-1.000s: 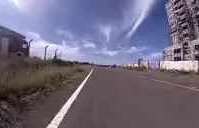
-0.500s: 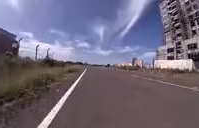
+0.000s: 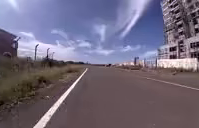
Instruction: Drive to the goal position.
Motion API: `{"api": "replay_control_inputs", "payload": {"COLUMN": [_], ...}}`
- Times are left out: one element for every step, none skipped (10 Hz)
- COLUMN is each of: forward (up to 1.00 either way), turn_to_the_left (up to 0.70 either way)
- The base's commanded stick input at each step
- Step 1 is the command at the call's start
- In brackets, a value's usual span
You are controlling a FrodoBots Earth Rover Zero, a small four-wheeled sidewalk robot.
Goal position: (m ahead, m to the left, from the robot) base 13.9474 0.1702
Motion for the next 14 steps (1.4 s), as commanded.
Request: {"api": "replay_control_inputs", "payload": {"forward": [1.00, 1.00, 1.00, 1.00, 1.00, 1.00, 1.00, 1.00, 1.00, 1.00, 1.00, 1.00, 1.00, 1.00], "turn_to_the_left": [0.00, 0.00, 0.00, 0.00, 0.00, 0.00, 0.00, 0.00, 0.00, 0.00, 0.00, 0.00, 0.00, 0.00]}}
